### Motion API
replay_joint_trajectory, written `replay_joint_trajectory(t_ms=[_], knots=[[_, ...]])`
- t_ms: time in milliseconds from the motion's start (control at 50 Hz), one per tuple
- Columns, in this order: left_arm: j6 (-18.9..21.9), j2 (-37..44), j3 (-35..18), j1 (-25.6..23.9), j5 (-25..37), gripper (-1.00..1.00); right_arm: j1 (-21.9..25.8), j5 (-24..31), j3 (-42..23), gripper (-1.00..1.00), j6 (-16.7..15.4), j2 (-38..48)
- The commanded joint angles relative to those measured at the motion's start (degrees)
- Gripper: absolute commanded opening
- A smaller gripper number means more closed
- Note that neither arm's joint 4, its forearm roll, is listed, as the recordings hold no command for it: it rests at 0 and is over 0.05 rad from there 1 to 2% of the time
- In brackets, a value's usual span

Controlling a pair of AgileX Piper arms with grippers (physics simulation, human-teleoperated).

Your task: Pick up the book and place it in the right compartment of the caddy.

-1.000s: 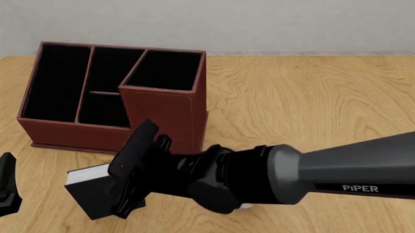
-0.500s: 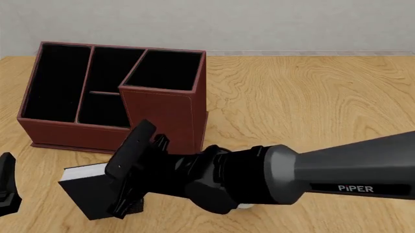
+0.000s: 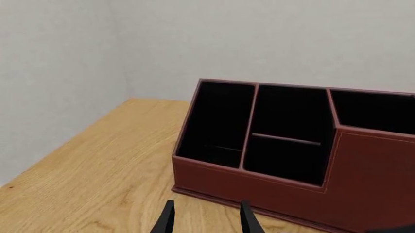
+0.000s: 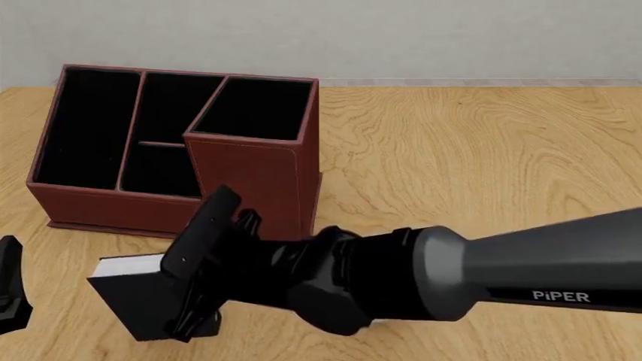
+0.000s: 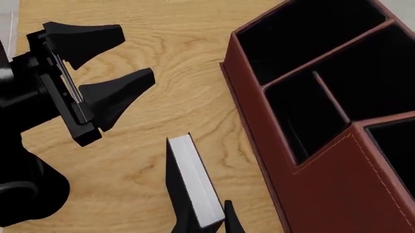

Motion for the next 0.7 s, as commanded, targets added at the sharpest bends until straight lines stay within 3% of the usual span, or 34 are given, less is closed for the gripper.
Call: replay_joint_trajectory(t_ms=[20, 700], knots=[[-0.1, 0.0, 0.0, 0.0, -0.2, 1.00, 0.5, 1.3, 0.9, -1.00, 1.2, -1.5], [-0.5, 0.0, 0.0, -1.0, -1.7, 1.00, 1.2, 7.5, 1.5, -1.00, -2.1, -12.2]])
